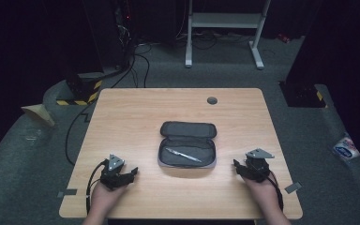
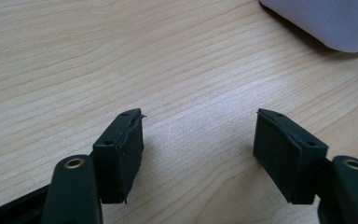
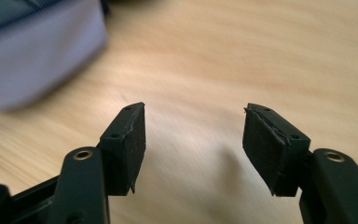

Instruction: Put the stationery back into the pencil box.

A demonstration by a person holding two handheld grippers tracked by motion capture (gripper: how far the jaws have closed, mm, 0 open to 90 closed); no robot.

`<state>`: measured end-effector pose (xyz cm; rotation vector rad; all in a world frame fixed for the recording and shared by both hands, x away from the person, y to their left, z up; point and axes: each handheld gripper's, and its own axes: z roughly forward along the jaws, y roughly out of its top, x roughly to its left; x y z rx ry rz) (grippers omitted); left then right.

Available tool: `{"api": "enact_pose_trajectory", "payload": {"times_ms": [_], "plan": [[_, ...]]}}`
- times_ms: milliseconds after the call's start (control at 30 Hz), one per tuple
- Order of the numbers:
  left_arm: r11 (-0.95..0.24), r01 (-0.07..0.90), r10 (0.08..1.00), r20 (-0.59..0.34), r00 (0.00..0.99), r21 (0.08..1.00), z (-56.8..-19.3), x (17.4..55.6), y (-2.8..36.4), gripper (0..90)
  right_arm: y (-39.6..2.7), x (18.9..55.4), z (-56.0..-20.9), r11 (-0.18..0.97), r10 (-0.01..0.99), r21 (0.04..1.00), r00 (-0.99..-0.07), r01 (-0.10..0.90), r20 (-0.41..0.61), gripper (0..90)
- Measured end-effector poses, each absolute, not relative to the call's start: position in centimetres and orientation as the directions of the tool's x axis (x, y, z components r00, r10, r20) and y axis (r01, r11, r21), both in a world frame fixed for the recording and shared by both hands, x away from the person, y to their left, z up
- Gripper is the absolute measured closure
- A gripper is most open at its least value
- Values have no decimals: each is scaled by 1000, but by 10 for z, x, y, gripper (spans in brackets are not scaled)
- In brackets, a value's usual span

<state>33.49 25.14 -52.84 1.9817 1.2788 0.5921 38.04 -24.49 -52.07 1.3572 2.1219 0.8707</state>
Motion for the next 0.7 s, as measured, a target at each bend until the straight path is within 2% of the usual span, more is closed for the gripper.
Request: {"api": "enact_pose_trajectory", "payload": {"times_ms": [233, 400, 700], "plan": [[-268, 598, 915, 6, 402, 755, -528, 334, 251, 332, -260, 374, -523, 264, 924, 729, -383, 631, -3, 333], [-267, 598, 917, 8, 399, 756, -528, 332, 250, 333, -258, 368, -523, 260, 933, 724, -358, 639, -19, 266], [-270, 595, 915, 10, 402, 757, -528, 331, 249, 332, -259, 368, -524, 254, 936, 723, -351, 643, -16, 255]]}}
